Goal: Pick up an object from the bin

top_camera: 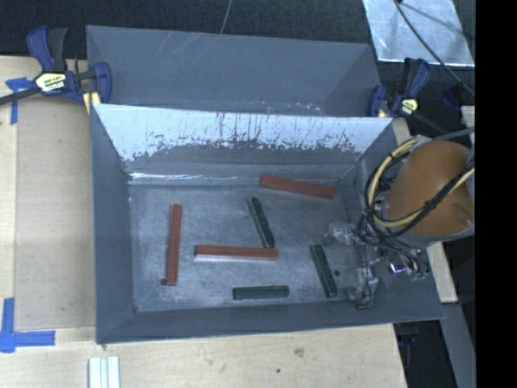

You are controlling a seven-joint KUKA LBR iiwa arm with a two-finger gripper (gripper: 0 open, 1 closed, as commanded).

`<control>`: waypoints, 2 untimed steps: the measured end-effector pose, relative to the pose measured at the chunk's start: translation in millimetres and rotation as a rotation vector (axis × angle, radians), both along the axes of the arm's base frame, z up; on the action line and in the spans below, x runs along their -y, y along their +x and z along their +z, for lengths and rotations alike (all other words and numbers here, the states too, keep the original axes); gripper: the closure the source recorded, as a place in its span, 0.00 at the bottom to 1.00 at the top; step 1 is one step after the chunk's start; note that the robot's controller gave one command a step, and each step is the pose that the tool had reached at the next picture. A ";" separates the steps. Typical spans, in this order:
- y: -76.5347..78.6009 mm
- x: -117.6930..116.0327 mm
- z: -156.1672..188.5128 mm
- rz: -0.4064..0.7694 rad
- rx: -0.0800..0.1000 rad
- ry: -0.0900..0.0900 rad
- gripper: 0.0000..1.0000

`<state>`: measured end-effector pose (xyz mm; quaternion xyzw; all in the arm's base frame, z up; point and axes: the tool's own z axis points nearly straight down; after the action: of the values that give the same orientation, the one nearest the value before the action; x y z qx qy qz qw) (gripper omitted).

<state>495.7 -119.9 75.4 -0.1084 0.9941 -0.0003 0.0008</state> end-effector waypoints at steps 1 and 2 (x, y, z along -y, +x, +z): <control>2.3 -17.3 -5.0 0.138 0.003 0.000 1.00; 12.8 -9.5 24.7 0.092 -0.008 0.003 1.00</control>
Offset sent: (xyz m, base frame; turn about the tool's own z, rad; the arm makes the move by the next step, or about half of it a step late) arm 0.0000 0.0000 0.0000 0.0000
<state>508.6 -110.4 100.1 -0.1539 0.9881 0.0016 -0.0029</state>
